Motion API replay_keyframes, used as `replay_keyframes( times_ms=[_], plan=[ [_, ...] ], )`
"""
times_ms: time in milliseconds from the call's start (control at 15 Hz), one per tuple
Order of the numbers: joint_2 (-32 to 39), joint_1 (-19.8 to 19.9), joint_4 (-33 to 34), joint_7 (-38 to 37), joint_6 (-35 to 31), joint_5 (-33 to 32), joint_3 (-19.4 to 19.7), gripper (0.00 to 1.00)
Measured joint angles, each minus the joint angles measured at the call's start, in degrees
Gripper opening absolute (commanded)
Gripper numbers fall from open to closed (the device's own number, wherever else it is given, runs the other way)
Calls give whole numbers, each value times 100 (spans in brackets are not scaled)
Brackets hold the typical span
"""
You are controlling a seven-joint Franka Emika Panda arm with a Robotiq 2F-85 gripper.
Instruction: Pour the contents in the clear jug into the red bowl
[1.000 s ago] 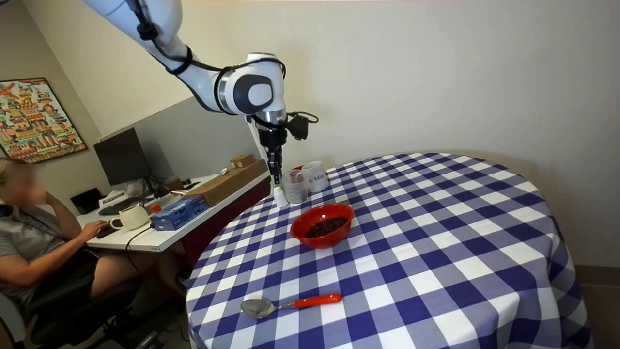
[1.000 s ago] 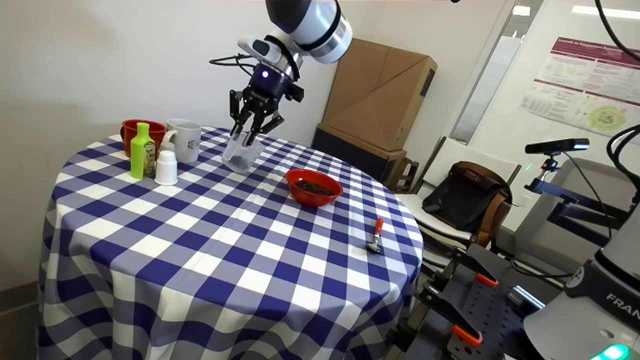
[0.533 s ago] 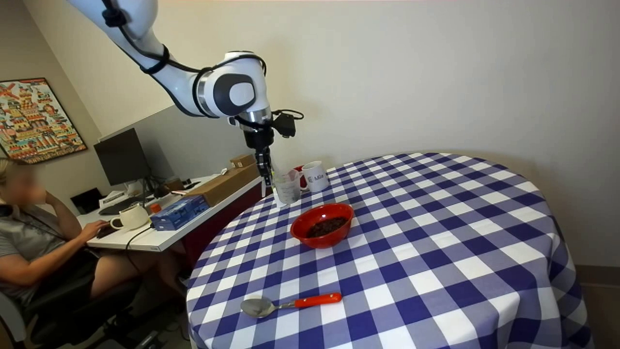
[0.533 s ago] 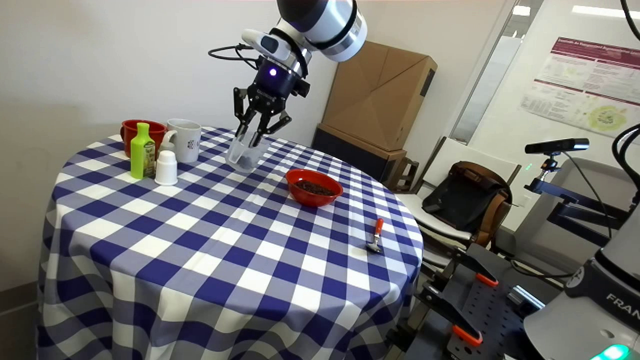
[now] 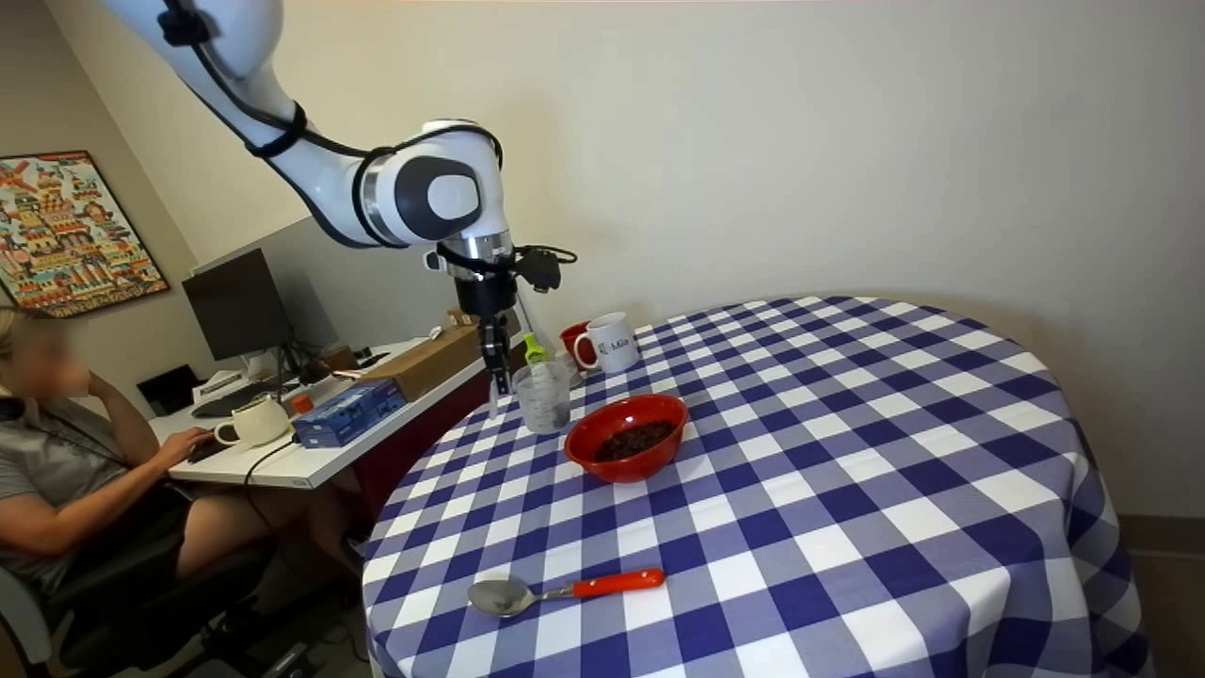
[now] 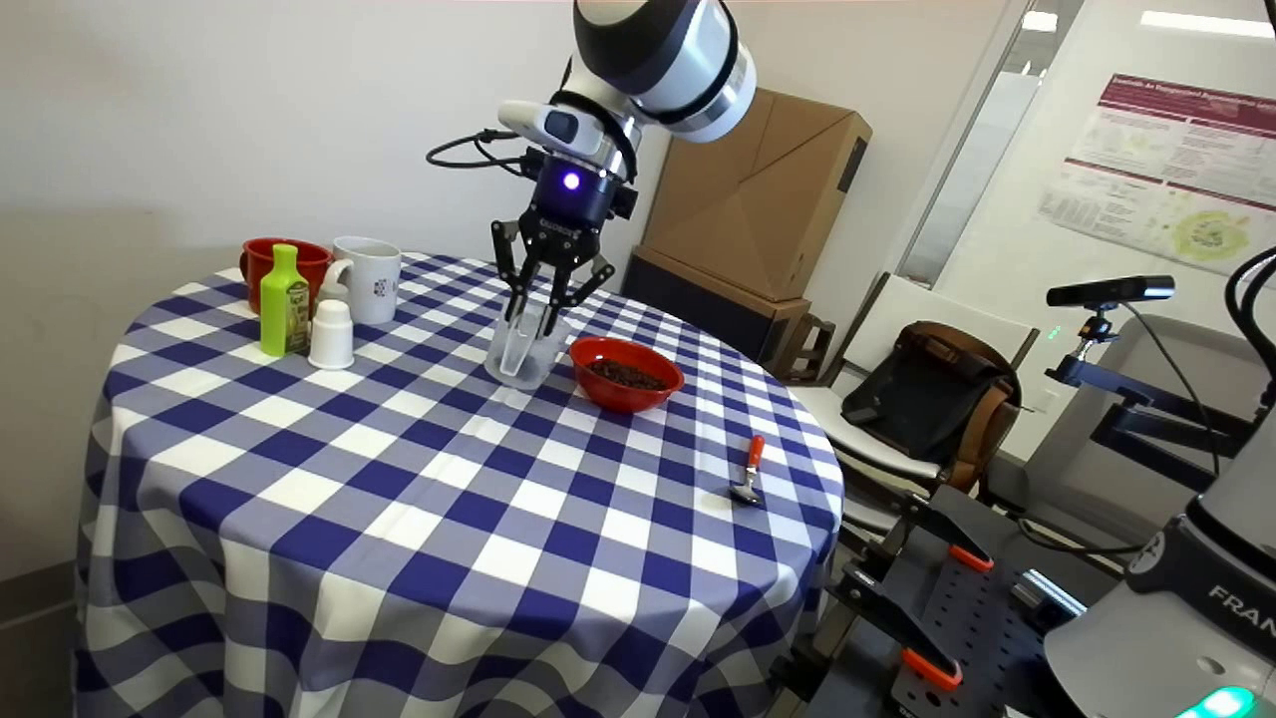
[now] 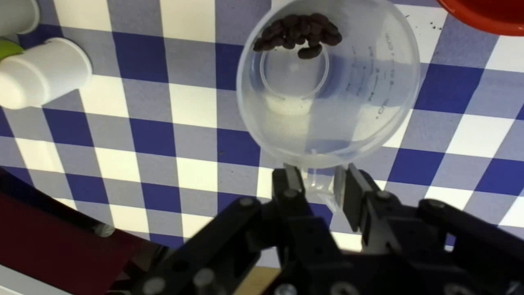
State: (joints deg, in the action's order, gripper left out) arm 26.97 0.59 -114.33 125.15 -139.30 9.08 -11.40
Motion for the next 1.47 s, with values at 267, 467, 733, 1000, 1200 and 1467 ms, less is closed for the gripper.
replay_keyframes(
  times_ms=[267, 467, 733, 1000, 1200, 1467],
  plan=[
    [-107, -12, -307, 0, -231, -52, -27, 8],
    [-153, -12, -537, -1, -502, -52, -55, 8],
    [-157, -12, -796, -19, -746, -94, -59, 14],
    [-158, -12, -919, -250, -780, -224, -58, 68],
    [-165, -11, -936, -428, -779, -238, -59, 89],
    [-321, 152, -749, -543, -368, 134, -190, 100]
  ],
)
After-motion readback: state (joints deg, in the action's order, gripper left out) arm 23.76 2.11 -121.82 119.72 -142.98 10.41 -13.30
